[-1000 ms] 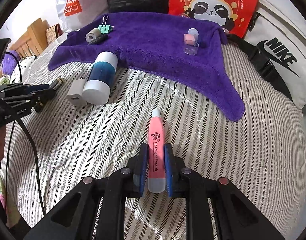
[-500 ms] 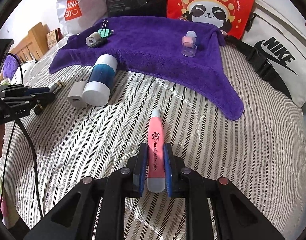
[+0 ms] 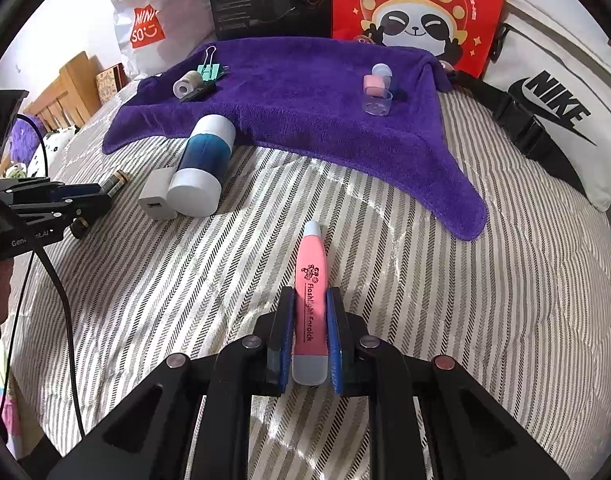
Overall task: Organize rigid objects
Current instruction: 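Carry the highlighter toward the towel with the right tool while the left carries the box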
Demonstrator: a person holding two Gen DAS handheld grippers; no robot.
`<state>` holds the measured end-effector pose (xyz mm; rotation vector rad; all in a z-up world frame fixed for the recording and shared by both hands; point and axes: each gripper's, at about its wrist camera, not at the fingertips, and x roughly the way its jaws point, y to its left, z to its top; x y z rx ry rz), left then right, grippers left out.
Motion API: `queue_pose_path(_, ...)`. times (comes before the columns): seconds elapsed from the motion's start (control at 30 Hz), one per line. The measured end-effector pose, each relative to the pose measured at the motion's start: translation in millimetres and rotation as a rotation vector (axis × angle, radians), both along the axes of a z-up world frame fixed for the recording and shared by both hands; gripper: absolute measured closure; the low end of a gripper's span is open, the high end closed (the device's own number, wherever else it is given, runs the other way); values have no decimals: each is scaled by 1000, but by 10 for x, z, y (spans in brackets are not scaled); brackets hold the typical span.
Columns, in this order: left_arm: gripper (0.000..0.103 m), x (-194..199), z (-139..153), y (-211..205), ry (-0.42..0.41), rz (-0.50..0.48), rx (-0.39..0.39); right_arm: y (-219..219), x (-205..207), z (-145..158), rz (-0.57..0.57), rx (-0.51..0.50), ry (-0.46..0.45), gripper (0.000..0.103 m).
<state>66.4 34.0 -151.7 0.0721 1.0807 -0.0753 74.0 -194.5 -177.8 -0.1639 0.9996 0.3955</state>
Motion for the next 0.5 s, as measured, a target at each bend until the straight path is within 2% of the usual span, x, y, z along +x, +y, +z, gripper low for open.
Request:
queue_pose_path(0.17, 81, -1, 162, 84, -25, 26, -63, -56, 4, 157, 6, 17, -10, 88)
queue_pose_path(0.5, 81, 106, 444, 216, -78, 38, -88, -96, 162, 415, -6, 70, -33, 88)
